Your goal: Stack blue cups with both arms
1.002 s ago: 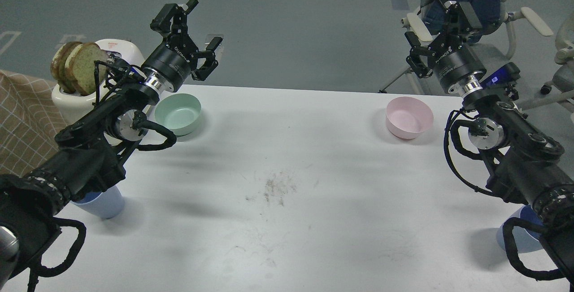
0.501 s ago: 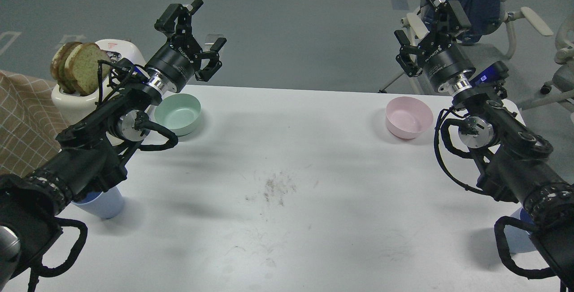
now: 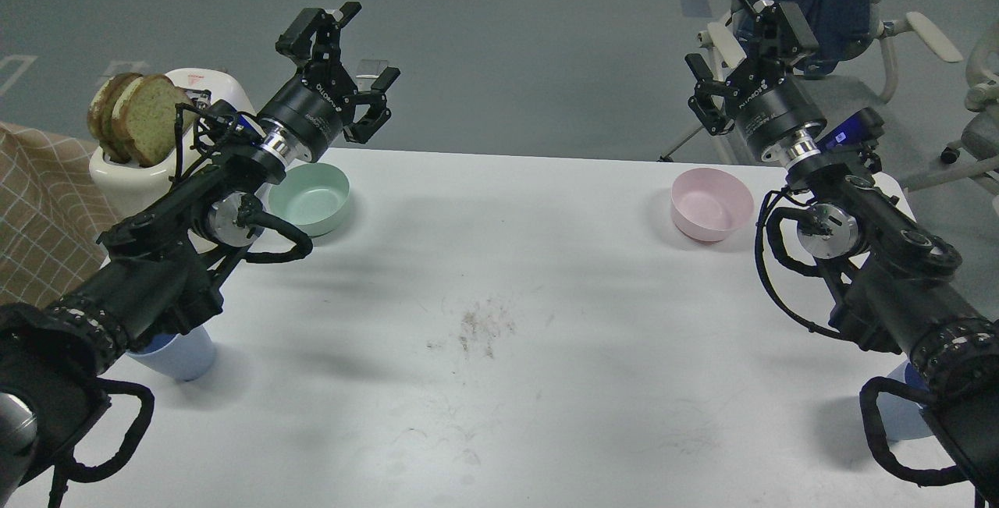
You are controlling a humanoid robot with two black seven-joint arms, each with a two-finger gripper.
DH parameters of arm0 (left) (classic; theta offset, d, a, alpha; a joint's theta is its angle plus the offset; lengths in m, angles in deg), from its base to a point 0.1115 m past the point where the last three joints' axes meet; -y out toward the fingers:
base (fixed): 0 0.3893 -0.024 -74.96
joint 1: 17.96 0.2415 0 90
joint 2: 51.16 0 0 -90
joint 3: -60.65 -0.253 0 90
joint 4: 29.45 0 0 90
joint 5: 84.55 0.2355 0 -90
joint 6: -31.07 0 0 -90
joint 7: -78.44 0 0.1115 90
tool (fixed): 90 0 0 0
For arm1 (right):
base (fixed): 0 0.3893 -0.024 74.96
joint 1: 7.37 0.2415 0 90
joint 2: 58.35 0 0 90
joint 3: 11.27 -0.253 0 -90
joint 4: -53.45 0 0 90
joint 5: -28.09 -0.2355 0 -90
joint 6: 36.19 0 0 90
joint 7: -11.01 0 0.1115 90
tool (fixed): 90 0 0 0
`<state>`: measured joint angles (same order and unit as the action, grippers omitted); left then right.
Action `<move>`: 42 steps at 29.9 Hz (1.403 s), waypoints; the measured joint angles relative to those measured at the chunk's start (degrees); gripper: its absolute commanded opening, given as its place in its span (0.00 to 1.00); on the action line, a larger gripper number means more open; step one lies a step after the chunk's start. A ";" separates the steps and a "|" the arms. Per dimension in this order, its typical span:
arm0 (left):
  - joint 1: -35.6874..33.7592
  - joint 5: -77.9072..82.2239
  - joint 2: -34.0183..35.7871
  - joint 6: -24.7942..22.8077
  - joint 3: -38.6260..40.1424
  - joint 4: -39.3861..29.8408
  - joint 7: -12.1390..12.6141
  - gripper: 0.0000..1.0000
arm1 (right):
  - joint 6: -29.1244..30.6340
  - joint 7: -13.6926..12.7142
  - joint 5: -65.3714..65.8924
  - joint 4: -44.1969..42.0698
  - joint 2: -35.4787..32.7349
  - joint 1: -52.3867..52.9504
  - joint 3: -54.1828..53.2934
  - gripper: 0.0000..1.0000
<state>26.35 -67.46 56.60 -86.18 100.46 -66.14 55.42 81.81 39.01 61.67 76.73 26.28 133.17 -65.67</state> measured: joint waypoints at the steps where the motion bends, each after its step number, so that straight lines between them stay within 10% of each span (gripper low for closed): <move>1: 0.00 0.02 0.00 0.00 0.00 -0.02 -0.01 0.98 | 0.00 0.00 0.00 0.00 0.00 0.00 0.00 1.00; 18: -0.36 11.05 6.61 0.03 -0.18 -9.17 0.07 0.97 | 0.00 0.00 0.00 0.10 -0.26 0.03 0.00 1.00; 29: 1.68 39.38 35.64 -0.76 -0.28 -35.72 -0.10 0.96 | 0.00 0.00 0.00 0.51 -1.16 0.14 0.20 1.00; 33: 5.25 52.20 49.02 -0.76 -0.33 -44.84 -4.00 0.96 | 0.00 0.00 0.00 0.65 -1.80 0.13 0.21 1.00; 42: 8.48 72.42 68.91 4.89 -10.25 -50.74 -5.00 0.96 | 0.00 -0.01 0.00 0.73 -2.04 -0.42 0.28 1.00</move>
<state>34.83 4.97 125.50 -81.28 90.20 -116.88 50.42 81.81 39.01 61.67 77.46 24.24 132.75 -65.39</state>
